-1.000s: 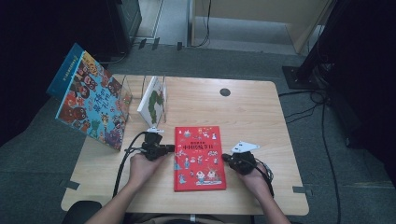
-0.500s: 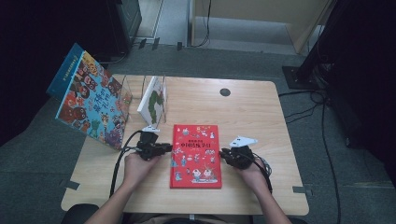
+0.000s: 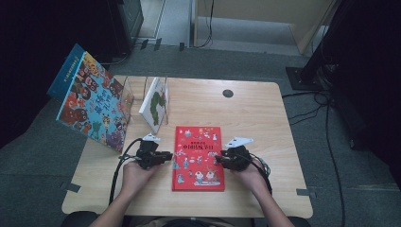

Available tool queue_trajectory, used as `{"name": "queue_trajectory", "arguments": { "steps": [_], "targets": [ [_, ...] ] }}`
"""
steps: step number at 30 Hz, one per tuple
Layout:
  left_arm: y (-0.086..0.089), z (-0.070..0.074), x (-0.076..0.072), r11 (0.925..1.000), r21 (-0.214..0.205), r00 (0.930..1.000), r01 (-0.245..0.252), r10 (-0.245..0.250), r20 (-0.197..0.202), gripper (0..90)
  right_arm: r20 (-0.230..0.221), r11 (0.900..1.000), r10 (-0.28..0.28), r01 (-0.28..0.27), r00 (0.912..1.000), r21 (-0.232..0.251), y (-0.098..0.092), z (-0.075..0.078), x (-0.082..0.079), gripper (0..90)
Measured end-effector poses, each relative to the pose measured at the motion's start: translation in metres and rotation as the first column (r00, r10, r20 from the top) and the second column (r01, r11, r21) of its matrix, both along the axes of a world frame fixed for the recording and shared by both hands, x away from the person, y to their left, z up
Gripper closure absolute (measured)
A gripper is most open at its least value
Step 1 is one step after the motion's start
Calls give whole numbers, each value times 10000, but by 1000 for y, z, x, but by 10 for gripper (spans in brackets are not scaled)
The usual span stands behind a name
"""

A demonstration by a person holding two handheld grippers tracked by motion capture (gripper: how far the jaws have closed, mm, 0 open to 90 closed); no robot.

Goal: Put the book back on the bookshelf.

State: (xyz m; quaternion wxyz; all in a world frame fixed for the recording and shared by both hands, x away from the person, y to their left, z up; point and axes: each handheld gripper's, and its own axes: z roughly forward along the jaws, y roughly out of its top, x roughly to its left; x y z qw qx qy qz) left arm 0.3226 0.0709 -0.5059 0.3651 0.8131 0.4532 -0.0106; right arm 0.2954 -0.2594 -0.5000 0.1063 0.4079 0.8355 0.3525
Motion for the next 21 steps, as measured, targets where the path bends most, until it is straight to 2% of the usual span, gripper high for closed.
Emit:
{"name": "queue_trajectory", "arguments": {
  "steps": [2,5,7,9,12,14,15,16,17,18,19,20,21],
  "targets": [
    [0,0,-1,10000,76,9999,52,-53,139,787,-343,9999,-142,143,9993,17,0,1,1,623],
    [-2,-1,-4,9997,117,9992,-235,231,342,786,-885,9991,-403,413,9953,93,-1,3,5,605],
    [-3,-3,-6,9999,-91,9989,-65,69,464,775,-1376,9974,-660,691,9883,184,-1,4,9,606],
    [-4,-3,-7,9995,-326,9996,13,-4,272,744,-1764,9959,-832,880,9808,198,-1,5,11,613],
    [-3,-3,-5,9988,-475,9999,-90,88,-59,749,-2190,9940,-1018,1080,9704,165,0,6,16,616],
    [-2,-3,-4,9985,-519,9997,-149,138,-212,748,-2563,9913,-1249,1316,9585,90,1,8,18,614],
    [-3,-2,-5,9991,-408,9998,-70,63,-174,757,-2670,9901,-1329,1400,9545,75,1,8,20,613],
    [-5,-2,-6,9997,-238,10000,61,-63,-73,780,-2878,9876,-1483,1570,9462,72,2,9,21,610],
    [-5,-2,-6,9997,-238,10000,61,-63,-73,812,-3090,9853,-1597,1706,9375,83,2,9,23,606],
    [-7,-2,-8,9999,-63,9999,112,-111,127,814,-3237,9831,-1694,1826,9309,105,2,9,24,603],
    [-7,-2,-8,9999,-76,9998,130,-129,130,815,-3359,9813,-1764,1920,9252,133,1,9,25,599],
    [-6,-2,-7,9998,-193,10000,35,-36,-60,814,-3466,9801,-1791,1977,9208,187,1,8,26,594],
    [-6,-2,-7,9998,-203,9999,24,-27,-143,817,-3635,9773,-1876,2104,9125,238,0,8,28,597]
  ]
}}
